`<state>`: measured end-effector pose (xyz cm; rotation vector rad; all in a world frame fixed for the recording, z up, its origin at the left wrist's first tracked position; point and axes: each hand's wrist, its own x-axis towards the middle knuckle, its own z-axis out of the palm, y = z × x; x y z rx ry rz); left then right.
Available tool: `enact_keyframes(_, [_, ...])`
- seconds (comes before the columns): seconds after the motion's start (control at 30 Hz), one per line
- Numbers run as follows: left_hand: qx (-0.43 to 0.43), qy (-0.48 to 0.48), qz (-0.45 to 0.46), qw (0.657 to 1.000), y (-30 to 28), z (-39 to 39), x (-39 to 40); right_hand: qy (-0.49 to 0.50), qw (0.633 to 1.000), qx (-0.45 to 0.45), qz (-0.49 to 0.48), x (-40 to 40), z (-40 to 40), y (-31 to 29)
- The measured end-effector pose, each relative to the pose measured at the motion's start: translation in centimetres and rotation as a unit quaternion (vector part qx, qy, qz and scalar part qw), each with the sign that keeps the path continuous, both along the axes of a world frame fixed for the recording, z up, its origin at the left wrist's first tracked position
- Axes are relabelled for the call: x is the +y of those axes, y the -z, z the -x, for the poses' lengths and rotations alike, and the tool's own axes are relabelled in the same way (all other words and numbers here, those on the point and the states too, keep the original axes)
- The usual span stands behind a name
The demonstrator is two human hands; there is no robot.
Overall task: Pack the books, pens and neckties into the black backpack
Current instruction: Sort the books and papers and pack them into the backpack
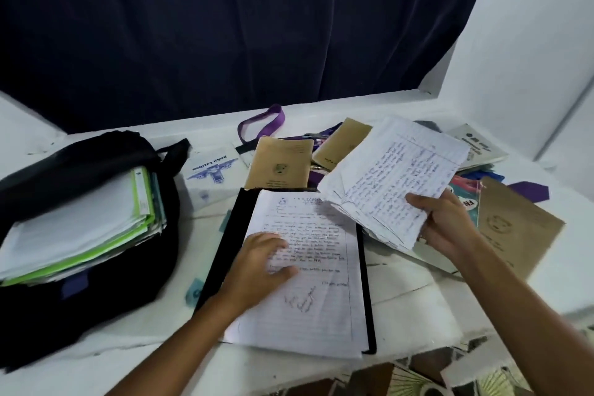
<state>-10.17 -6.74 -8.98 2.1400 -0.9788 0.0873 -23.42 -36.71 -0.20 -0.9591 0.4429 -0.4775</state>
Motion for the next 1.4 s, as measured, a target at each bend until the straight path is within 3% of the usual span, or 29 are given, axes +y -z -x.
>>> enact_keyframes(0.13, [-0.075,-0.112,0.002,0.991,-0.8,-0.5,3.5,-0.039,0.999,0.004,-0.030,0.8,0.3,0.8])
enact_keyframes(0.3, [0.023,-0.129,-0.055,0.990,-1.2,0.0,6.8,-0.106,0.991,0.028,-0.071,2.4,-0.6,2.6])
enact_keyframes(0.47, [0.076,-0.135,0.033,0.987,-1.8,1.0,6.6,-0.199,0.975,0.070,-0.065,4.1,-0.7,3.7])
enact_keyframes(0.53, [0.219,-0.120,0.125,0.960,-3.6,1.3,5.0,-0.238,0.966,0.092,-0.034,4.9,-1.0,3.7])
enact_keyframes(0.63, [0.489,-0.114,0.183,0.845,-6.3,1.6,2.2,-0.286,0.952,0.113,0.002,6.4,-1.8,3.6])
enact_keyframes(0.7, [0.521,-0.108,0.136,0.836,-7.1,1.9,1.1,-0.304,0.943,0.131,0.038,7.4,-2.5,3.6])
enact_keyframes(0.9, [0.418,-0.164,0.083,0.890,-5.5,1.3,0.7,-0.290,0.894,0.254,0.226,9.3,-3.6,2.6])
enact_keyframes(1.07, [0.248,-0.171,-0.106,0.948,-4.8,0.3,1.1,-0.263,0.824,0.343,0.366,9.8,-4.0,2.6])
enact_keyframes(1.13, [0.184,-0.180,-0.168,0.952,-5.3,0.2,1.5,-0.243,0.811,0.363,0.390,9.5,-3.8,2.3])
enact_keyframes(1.23, [0.173,-0.174,-0.129,0.961,-5.5,-0.3,3.4,-0.224,0.803,0.374,0.407,8.2,-3.5,2.0])
enact_keyframes(1.3, [0.153,-0.125,-0.093,0.976,-5.2,-0.5,5.2,-0.183,0.818,0.376,0.394,7.2,-3.0,1.9])
enact_keyframes(1.4, [0.066,-0.025,-0.152,0.986,-4.0,-0.5,7.6,-0.150,0.851,0.371,0.340,6.1,-2.1,1.8])
